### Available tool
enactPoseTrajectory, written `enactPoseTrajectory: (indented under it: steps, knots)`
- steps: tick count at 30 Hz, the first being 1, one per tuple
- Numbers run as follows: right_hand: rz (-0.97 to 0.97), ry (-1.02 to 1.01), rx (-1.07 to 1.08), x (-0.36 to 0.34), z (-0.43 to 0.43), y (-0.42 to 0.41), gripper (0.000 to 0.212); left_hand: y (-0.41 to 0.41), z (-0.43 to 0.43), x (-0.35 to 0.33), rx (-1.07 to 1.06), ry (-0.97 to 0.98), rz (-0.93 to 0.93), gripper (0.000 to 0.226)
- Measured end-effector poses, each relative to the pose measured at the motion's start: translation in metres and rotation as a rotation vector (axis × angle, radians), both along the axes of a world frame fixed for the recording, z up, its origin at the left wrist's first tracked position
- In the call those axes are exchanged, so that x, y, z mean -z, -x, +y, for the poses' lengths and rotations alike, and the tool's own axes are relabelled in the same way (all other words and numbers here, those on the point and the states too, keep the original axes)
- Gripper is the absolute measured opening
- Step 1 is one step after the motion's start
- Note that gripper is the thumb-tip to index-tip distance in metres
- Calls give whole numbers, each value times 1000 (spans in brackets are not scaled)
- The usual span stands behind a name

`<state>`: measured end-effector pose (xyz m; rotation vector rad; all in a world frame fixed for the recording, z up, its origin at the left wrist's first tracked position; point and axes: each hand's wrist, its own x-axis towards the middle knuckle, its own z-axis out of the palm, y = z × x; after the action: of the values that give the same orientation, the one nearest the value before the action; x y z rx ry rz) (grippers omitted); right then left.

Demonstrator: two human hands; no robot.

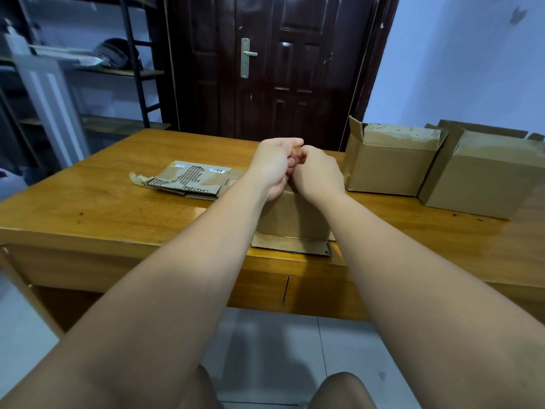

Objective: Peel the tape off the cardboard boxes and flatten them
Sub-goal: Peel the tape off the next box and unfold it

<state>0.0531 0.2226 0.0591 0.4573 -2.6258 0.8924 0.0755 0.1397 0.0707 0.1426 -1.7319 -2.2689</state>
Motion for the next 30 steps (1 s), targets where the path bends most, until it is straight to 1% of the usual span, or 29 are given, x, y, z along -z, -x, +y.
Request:
enactPoseTrajectory:
  steps: [3,7,9,10,11,13,15,17,18,19,22,25,27,30]
  knots:
    - [104,-124,45,3,-5,-1,26,-3,-1,4,-53,29,31,30]
    - [58,-181,54,3,-4,-1,30,-7,0,2,-94,-121,22,24]
    - [49,-222,48,3,-3,0,26,-8,-8,-3,-140,-190,-24,19]
    - [49,-240,57,3,-4,0,23,-8,-15,-4,-187,-183,-60,23]
    - [45,-259,74,2,-6,0,21,-6,-25,-2,-253,-123,-93,30]
    - [34,-305,107,1,-12,-2,22,-6,-52,8,-404,63,-145,42]
    - [29,-350,125,0,-18,-5,26,-7,-86,25,-546,263,-199,47]
    - [22,-341,141,0,-19,-5,26,-11,-122,41,-669,539,-276,43]
    - [16,-315,152,1,-18,-5,25,-13,-140,47,-719,665,-323,37]
    - [10,-286,165,2,-18,-5,24,-16,-157,54,-753,748,-362,31]
    - [4,-263,186,3,-19,-5,26,-25,-196,74,-802,857,-403,39]
    - [15,-252,175,3,-21,-4,28,-30,-215,86,-851,826,-397,50]
    - [4,-259,178,2,-22,-4,29,-28,-219,88,-829,842,-414,57]
    - [-7,-254,180,3,-23,-4,27,-22,-224,90,-752,930,-429,55]
